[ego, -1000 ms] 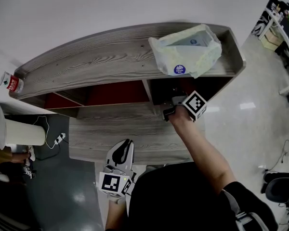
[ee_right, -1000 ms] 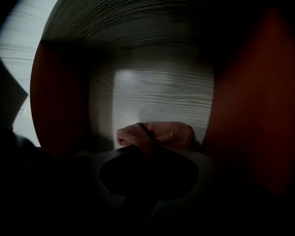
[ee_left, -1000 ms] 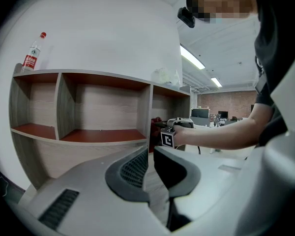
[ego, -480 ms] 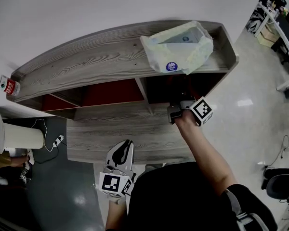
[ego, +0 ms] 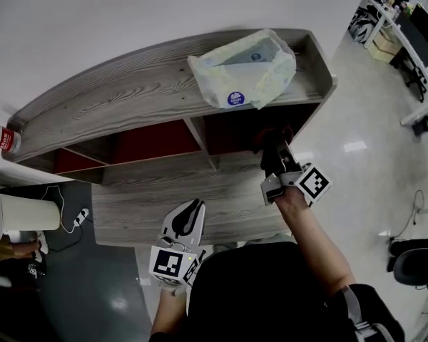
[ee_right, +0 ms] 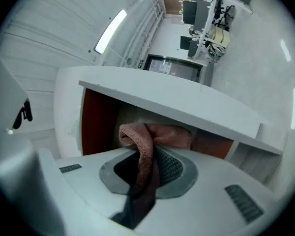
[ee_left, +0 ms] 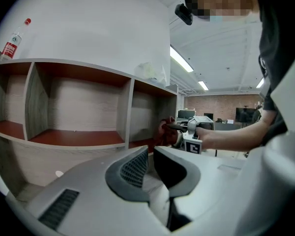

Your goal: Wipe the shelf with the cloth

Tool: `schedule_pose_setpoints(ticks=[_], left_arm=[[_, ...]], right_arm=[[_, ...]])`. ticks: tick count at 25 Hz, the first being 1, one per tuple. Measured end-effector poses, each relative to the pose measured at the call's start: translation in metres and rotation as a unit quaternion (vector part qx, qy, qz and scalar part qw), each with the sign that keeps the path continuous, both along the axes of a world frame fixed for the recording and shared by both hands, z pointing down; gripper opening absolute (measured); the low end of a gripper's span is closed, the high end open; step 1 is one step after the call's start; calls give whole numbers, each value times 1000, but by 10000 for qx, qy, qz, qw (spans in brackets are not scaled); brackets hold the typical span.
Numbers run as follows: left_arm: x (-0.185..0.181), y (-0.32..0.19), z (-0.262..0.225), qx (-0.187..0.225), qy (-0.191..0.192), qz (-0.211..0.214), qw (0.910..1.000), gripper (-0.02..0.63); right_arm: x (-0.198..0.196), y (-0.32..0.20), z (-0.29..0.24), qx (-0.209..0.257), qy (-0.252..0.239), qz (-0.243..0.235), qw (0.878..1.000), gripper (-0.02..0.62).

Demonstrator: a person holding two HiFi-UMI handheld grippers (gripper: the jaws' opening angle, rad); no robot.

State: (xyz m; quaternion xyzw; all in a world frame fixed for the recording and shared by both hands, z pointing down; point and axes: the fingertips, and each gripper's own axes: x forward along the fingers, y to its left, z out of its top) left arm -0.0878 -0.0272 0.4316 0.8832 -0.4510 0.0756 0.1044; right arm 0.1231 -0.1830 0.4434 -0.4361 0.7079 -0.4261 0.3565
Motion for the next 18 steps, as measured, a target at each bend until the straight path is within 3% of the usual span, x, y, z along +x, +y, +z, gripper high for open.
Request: schedule_pose_setpoints(ticks=[5,8,11,14,18], left_arm=[[16,-9,-6,85,46,229,9997,43],[22,-14,-8,135,61,334,9993,43],[26,-16,-11,173,72,408,9990,43],[31,-17,-12,200,74,482,9986,43],[36,-19,-13,197,53,565,9982,43]], right_arm=[[-1,33,-25,386,1039,-340,9933,44],[-3,50,-39,675,1924,-417,9781,44],[-8,66,-50,1007,2954,-495,9488,44],[-14,82,-56,1317,3928,-545,9085,46],[-25,97,-64,1685,4616,-675,8683,46]])
